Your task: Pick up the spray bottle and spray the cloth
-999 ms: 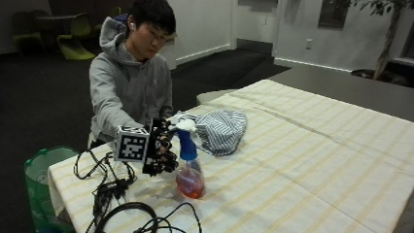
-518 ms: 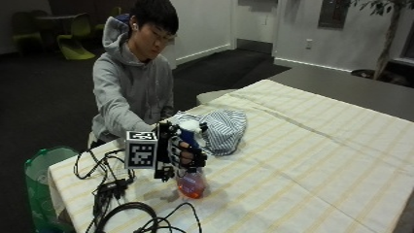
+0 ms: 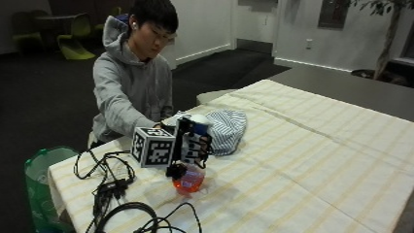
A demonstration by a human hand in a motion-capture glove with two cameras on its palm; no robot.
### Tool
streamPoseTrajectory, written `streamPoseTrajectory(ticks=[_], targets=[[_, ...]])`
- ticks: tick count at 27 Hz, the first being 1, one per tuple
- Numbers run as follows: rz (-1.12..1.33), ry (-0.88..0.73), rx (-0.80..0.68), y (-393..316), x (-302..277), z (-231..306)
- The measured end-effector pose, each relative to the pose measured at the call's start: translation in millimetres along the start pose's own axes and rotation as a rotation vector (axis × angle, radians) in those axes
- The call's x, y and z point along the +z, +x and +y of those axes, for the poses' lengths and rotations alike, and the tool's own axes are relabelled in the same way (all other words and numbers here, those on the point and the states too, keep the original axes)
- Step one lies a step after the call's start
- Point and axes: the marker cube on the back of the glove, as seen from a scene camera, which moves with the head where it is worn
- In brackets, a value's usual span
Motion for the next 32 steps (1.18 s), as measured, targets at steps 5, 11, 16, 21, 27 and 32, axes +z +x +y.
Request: streamPoseTrajectory(ticks=[5, 11, 16, 21, 27, 32], targets=[[0.18, -0.229, -0.067, -34.0, 16.1, 10.7], [0.397, -0.456, -0.139, -85.0, 38.3, 31.1], [0.642, -0.64, -0.209, -135.1, 63.8, 64.0], [0.805, -0.749, -0.254, -170.5, 87.0, 90.1], [0.947, -0.862, -0.239, -160.8, 117.5, 111.4], [1.025, -0.929, -0.205, -127.1, 138.0, 124.3]])
